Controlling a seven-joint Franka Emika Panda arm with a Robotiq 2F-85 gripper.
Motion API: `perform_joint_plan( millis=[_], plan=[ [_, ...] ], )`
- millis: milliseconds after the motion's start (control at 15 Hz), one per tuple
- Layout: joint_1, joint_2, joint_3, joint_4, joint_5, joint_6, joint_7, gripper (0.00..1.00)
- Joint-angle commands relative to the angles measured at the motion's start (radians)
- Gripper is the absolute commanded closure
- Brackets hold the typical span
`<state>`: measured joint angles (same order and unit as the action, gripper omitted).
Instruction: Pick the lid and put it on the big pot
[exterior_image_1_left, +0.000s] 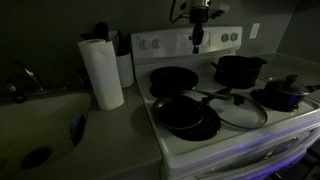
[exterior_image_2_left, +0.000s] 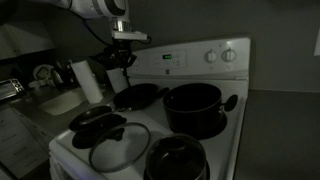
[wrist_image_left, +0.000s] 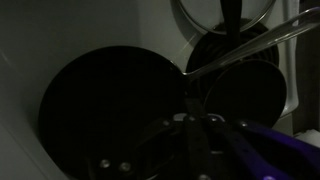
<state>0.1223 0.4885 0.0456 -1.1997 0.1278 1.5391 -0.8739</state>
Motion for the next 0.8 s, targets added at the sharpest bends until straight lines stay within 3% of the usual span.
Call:
perform_joint_plan(
  millis=[0, 400, 467, 733],
  plan=[
    [-0.025, -0.163, -0.012, -0.241, 0.029, 0.157, -0.011, 1.0],
    [-0.084, -0.322, 0.035, -0.528, 0.124, 0.467, -0.023, 1.0],
    [-0.076, -0.23, 0.036, -0.378, 0.095, 0.376, 0.005, 0.99],
    [-0.077, -0.288, 0.035, -0.477, 0.103, 0.433, 0.003, 0.99]
  ],
)
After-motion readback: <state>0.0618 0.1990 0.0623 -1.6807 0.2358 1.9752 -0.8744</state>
